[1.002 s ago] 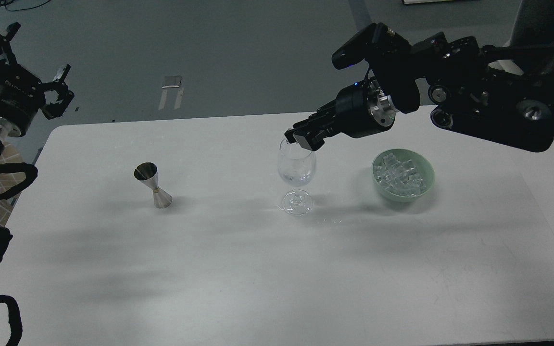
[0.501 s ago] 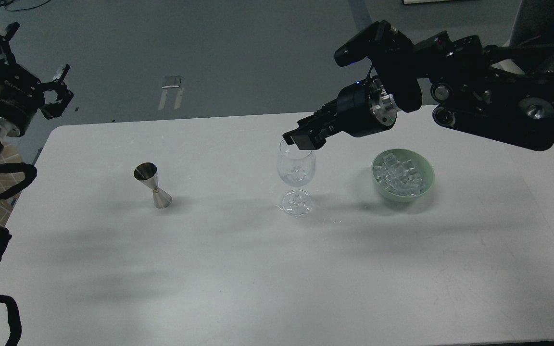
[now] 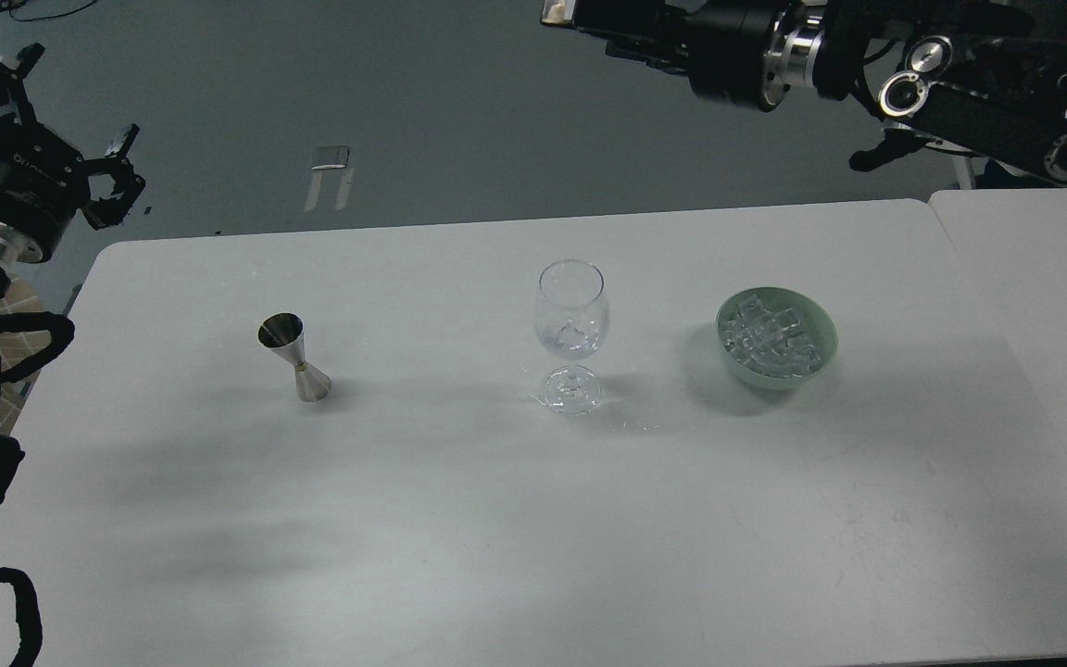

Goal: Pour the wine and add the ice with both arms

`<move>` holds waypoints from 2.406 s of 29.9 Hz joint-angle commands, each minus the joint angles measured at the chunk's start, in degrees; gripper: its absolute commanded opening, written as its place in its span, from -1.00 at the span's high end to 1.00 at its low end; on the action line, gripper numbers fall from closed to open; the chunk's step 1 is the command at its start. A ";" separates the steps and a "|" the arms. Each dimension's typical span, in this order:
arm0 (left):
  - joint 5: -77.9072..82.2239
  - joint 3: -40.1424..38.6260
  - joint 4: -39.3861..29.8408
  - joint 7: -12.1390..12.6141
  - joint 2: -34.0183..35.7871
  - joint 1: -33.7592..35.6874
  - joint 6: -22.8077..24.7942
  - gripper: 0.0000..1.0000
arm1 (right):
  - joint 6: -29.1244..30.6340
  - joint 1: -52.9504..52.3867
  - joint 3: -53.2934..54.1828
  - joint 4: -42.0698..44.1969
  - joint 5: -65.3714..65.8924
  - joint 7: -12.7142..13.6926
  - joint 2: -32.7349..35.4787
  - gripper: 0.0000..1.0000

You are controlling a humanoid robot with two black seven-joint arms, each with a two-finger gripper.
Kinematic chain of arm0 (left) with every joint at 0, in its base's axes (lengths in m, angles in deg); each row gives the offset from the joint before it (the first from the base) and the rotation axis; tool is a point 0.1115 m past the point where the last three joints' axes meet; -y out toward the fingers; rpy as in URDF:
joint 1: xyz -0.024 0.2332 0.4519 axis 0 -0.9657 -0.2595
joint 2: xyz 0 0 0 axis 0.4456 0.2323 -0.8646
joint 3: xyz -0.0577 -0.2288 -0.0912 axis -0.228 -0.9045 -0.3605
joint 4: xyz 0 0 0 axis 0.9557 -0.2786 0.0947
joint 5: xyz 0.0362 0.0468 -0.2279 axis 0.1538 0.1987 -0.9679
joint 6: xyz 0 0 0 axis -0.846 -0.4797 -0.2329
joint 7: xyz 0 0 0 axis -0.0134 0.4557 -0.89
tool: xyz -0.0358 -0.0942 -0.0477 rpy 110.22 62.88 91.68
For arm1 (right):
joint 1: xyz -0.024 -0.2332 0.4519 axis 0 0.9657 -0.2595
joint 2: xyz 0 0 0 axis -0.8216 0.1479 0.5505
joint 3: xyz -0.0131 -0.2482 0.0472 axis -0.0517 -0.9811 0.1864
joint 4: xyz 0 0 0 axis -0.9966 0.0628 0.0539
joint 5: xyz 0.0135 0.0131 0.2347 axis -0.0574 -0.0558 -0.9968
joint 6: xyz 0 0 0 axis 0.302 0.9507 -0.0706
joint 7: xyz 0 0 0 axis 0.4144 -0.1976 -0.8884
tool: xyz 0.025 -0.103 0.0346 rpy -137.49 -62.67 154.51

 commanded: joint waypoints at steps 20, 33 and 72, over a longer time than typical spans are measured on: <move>-0.54 8.41 8.48 -0.23 -0.43 8.33 -0.01 -0.97 | 5.76 20.49 40.40 25.21 -15.23 -8.03 -18.76 -0.97; -0.72 9.91 8.57 -0.14 -3.24 9.57 -0.01 -0.97 | 6.55 20.67 42.35 26.80 -15.06 -9.09 -21.22 -0.97; -10.30 9.56 7.96 0.04 -4.29 7.81 -0.01 -0.98 | 6.03 21.46 43.05 25.66 -15.15 -9.08 -21.84 -1.00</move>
